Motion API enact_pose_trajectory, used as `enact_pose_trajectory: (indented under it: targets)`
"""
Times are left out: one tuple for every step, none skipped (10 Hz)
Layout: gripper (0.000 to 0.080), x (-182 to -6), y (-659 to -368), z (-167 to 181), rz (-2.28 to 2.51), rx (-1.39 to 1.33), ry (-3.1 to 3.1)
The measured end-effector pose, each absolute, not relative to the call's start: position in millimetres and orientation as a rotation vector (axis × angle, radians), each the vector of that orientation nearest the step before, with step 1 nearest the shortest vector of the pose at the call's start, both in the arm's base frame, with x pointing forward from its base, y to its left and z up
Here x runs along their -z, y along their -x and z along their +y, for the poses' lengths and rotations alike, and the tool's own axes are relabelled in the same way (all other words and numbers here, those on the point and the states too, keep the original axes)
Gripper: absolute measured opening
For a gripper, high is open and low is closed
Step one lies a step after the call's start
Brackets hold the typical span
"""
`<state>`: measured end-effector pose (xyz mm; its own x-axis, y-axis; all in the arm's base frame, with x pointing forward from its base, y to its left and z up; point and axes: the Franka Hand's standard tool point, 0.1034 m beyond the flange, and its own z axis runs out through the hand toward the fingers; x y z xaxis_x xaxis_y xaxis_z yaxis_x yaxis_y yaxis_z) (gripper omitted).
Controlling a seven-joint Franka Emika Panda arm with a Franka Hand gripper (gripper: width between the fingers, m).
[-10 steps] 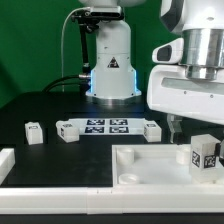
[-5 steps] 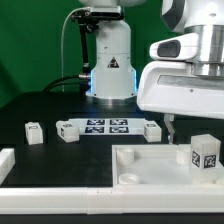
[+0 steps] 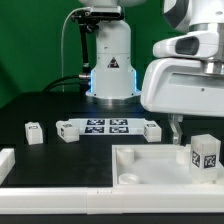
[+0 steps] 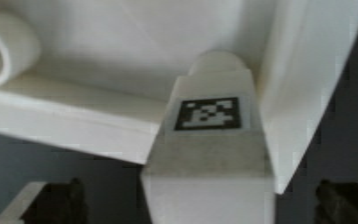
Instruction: Assemble one leg
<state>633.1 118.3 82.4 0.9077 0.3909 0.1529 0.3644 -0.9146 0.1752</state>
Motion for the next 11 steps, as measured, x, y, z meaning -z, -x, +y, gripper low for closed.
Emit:
enact_pose_trajectory:
  targets:
    - [0.0649, -81.6, -634.0, 114.7, 0.608, -0.278, -2.922]
    - [0.0649, -81.6, -634.0, 114.9, 0.593, -0.279, -2.926]
    - [0.0621, -81.6, -634.0, 114.7, 0.593, -0.279, -2.926]
    - [0.0621, -81.6, -634.1, 114.3, 0.592, -0.279, -2.926]
    - [0.0448, -81.6, -634.1, 114.3, 0.591, -0.279, -2.926]
    - [0.0448, -81.9, -634.3, 114.4, 0.591, -0.280, -2.926]
    - [0.0306, -83.4, -635.1, 114.8, 0.553, -0.288, -2.937]
    - [0.0304, -83.5, -635.2, 114.3, 0.505, -0.291, -2.948]
    - [0.0304, -83.5, -635.3, 114.4, 0.506, -0.292, -2.947]
    - [0.0303, -83.8, -635.4, 114.6, 0.376, -0.302, -2.978]
    - [0.0303, -84.0, -635.8, 114.2, 0.184, -0.316, -3.008]
